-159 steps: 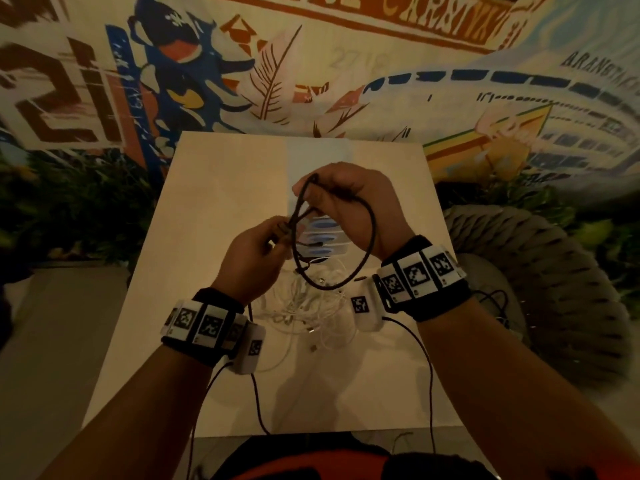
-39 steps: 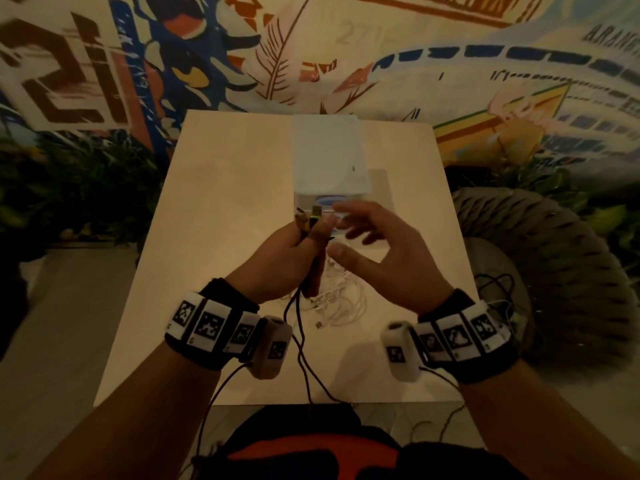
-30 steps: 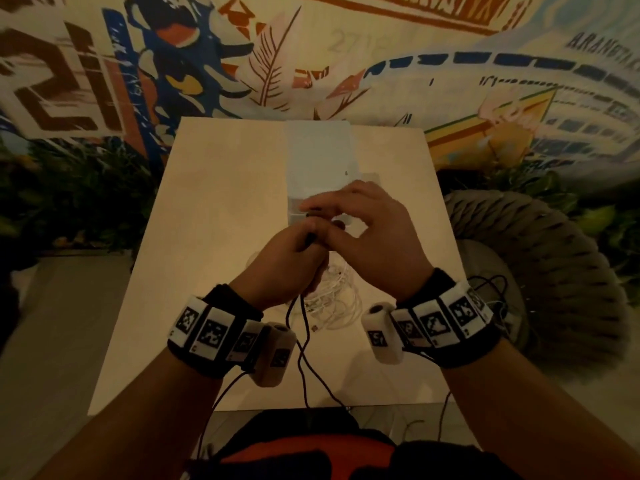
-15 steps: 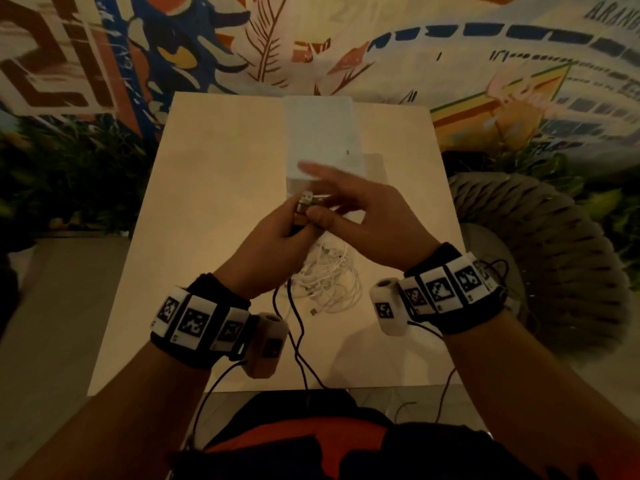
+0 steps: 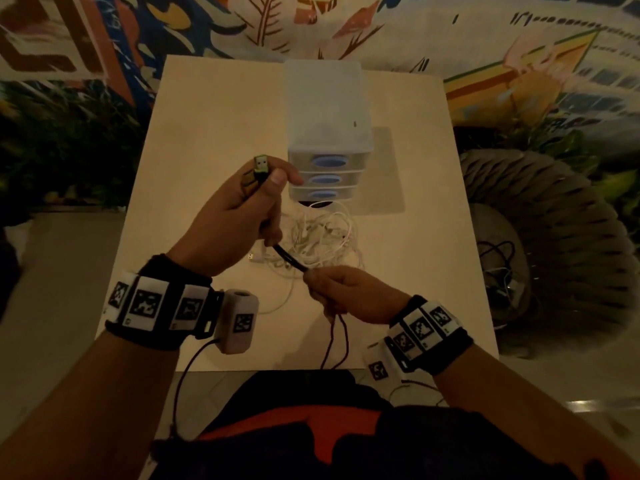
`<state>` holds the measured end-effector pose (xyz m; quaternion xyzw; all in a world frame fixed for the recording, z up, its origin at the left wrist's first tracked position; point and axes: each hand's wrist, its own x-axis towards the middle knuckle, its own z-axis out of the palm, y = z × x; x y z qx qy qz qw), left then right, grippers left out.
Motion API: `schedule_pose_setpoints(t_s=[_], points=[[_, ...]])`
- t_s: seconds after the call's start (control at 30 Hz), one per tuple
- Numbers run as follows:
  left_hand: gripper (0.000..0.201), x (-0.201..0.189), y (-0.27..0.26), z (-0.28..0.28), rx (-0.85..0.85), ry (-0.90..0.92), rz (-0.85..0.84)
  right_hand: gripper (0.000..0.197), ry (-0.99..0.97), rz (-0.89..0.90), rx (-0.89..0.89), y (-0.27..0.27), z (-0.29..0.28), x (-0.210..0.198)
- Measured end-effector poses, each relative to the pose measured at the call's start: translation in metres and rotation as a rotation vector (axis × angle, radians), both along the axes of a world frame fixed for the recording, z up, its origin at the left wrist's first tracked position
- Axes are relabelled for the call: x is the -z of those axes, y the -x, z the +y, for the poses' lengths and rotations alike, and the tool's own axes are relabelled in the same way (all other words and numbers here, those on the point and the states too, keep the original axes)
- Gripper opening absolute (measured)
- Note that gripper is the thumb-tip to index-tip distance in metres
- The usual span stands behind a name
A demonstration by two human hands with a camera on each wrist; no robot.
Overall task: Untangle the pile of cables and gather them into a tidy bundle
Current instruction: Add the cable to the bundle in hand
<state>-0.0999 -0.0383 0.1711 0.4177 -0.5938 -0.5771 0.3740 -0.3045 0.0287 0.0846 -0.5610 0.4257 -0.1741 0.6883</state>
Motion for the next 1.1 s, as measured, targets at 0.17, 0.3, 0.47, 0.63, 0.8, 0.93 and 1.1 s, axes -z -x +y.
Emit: schedule_pose_setpoints(t_s=[0.17, 0.3, 0.47, 0.63, 0.8, 0.93, 1.1], points=[[0.014, 0.007, -0.017, -0.005, -0.134, -0.074, 0.037, 0.050, -0.144, 0.309, -0.026, 0.031, 0.051, 0.062], [0.015, 0.024, -0.019, 0.000, -0.069, -0.203, -0.075, 0.046, -0.265, 0.244, 0.009, 0.045, 0.078, 0.083], [0.026, 0.027, -0.019, 0.002, 0.009, -0.316, 0.004, 0.034, -0.226, 0.288, 0.168, 0.050, 0.064, 0.089], [0.025, 0.028, -0.017, 0.000, 0.011, -0.309, -0.017, 0.025, 0.120, 0.646, 0.089, 0.037, 0.023, 0.084], [0.024, 0.032, -0.014, 0.004, 0.007, -0.282, -0.059, 0.040, 0.180, 0.833, -0.059, 0.004, 0.008, 0.107], [0.024, 0.037, -0.020, 0.007, -0.003, -0.251, -0.141, 0.030, 0.277, 0.881, 0.020, -0.001, 0.005, 0.120], [0.024, 0.042, -0.024, 0.009, -0.019, -0.272, -0.149, 0.036, 0.374, 0.930, -0.044, 0.002, 0.002, 0.125]])
